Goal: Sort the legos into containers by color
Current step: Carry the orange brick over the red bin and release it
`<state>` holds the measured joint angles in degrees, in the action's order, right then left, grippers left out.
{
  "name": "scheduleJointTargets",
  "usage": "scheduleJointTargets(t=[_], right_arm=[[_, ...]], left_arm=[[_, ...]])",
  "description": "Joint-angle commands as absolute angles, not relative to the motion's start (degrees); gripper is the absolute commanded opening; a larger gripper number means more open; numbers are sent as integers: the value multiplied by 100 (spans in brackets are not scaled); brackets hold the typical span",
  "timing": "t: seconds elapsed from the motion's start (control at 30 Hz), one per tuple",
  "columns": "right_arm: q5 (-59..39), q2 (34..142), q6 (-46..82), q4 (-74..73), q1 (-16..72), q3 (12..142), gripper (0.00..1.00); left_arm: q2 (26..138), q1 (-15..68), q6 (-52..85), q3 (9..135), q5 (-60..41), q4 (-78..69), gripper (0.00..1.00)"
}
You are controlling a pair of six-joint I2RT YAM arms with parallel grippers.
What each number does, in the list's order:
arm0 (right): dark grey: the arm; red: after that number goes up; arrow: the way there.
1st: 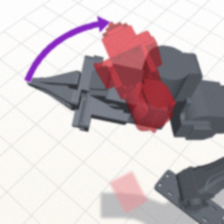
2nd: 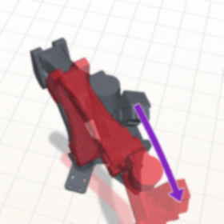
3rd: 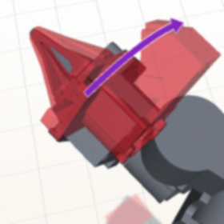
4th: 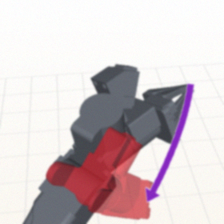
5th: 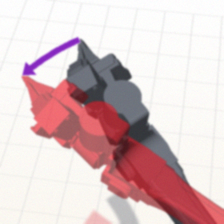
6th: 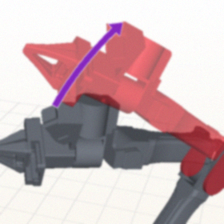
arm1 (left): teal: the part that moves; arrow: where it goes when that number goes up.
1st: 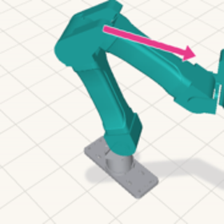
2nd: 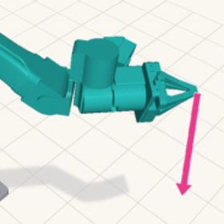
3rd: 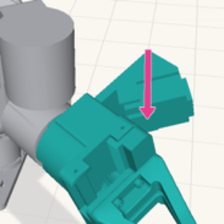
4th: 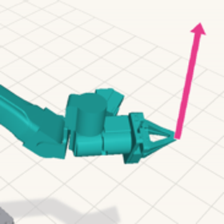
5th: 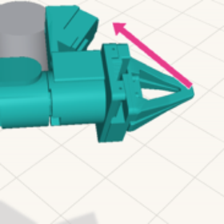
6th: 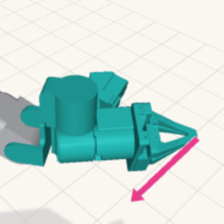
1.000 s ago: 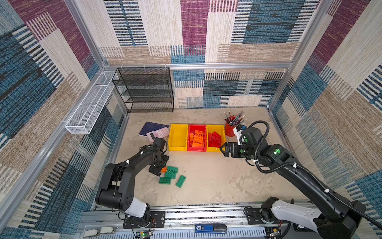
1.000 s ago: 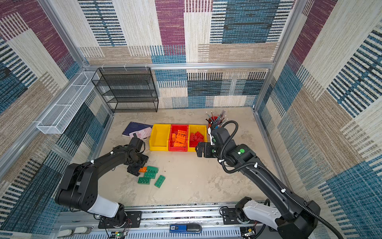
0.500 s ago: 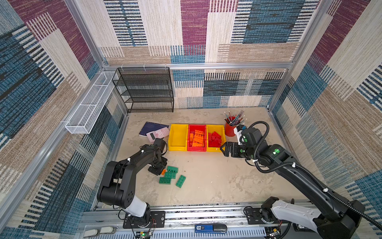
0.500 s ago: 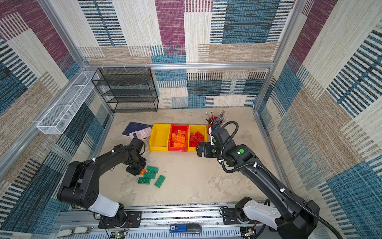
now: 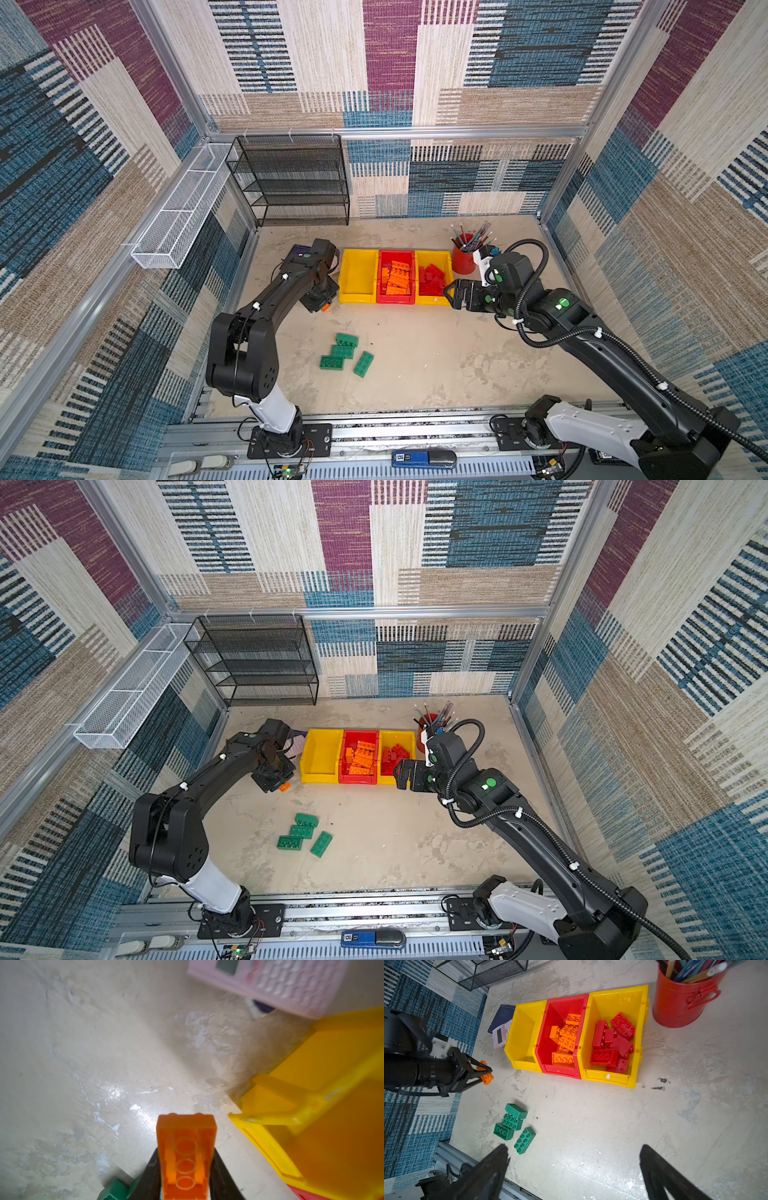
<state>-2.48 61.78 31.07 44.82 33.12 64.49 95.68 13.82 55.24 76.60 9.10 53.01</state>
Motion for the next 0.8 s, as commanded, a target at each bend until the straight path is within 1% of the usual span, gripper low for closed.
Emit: scheduleJointTargets(t=[0.0,0.2,0.33,0.5,0.6,0.77], right_arm=[[-211,6104,3257,4363,3311,6438,100],[-198,5851,3523,4326,3313,6249,100],[-131,5609,3740,4374,3313,6126,100],[-85,5316,3969,4504,3313,6028,100],[-27,5192,4051,4626,3314,6032,100],[60,5117,4113,4840,3315,6147,100]], left_arm=[[9768,1495,4825,8342,1011,5815,22],[10646,2259,4432,10147,1004,6253,22],[11504,2806,4085,11549,1120,6674,23],[12611,3195,3794,13205,1033,7301,24],[12972,3337,3718,13640,986,7374,24],[13256,3373,3738,13645,711,7184,27]])
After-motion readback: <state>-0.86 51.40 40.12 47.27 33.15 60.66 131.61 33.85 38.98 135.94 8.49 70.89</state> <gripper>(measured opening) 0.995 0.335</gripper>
